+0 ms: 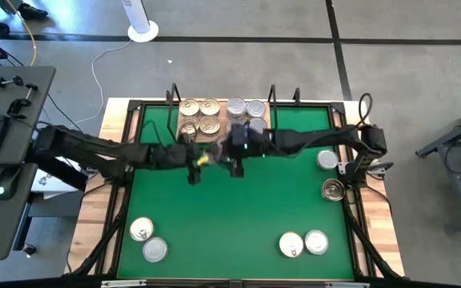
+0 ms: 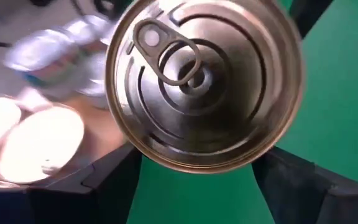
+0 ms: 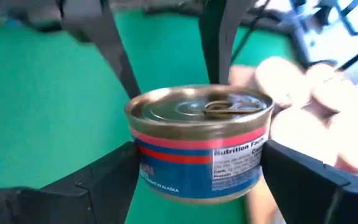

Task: Stack canned seafood by type on shelf
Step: Stack the blue/pink tuna can on top of the other blue/pink tuna can on the shelf

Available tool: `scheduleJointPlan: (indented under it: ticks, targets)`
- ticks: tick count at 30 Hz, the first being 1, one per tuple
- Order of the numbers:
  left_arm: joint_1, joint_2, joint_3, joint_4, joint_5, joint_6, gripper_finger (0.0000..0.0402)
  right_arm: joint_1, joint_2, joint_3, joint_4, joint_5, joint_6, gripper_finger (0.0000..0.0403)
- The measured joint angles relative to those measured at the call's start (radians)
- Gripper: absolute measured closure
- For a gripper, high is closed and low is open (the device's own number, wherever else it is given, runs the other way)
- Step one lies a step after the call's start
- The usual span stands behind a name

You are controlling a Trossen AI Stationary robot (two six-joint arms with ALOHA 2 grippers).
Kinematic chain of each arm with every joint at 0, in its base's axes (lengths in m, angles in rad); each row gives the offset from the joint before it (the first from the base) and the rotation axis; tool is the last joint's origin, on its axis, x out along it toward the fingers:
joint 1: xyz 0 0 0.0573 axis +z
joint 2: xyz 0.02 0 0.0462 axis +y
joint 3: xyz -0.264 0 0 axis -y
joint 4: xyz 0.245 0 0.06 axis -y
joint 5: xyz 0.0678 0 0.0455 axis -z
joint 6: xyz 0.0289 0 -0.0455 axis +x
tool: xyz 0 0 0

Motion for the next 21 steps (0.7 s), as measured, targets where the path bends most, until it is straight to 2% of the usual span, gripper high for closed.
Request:
scheduleJointPlan:
  ticks: [7, 12, 21]
  targets:
    - [0.186, -0.035, 0.08, -0.059, 0.059, 0.156, 0.0119, -0.139, 0.004, 0.115, -0.045, -0.117, -0.028, 0.0089]
    - [0.322, -0.032, 0.102, -0.056, 0.144, 0.234, 0.0119, -0.232, 0.015, 0.12, -0.039, -0.193, -0.028, 0.0089]
    - [0.527, -0.02, 0.106, 0.006, 0.26, 0.298, 0.012, -0.352, 0.091, 0.116, 0.073, -0.247, -0.022, 0.0089]
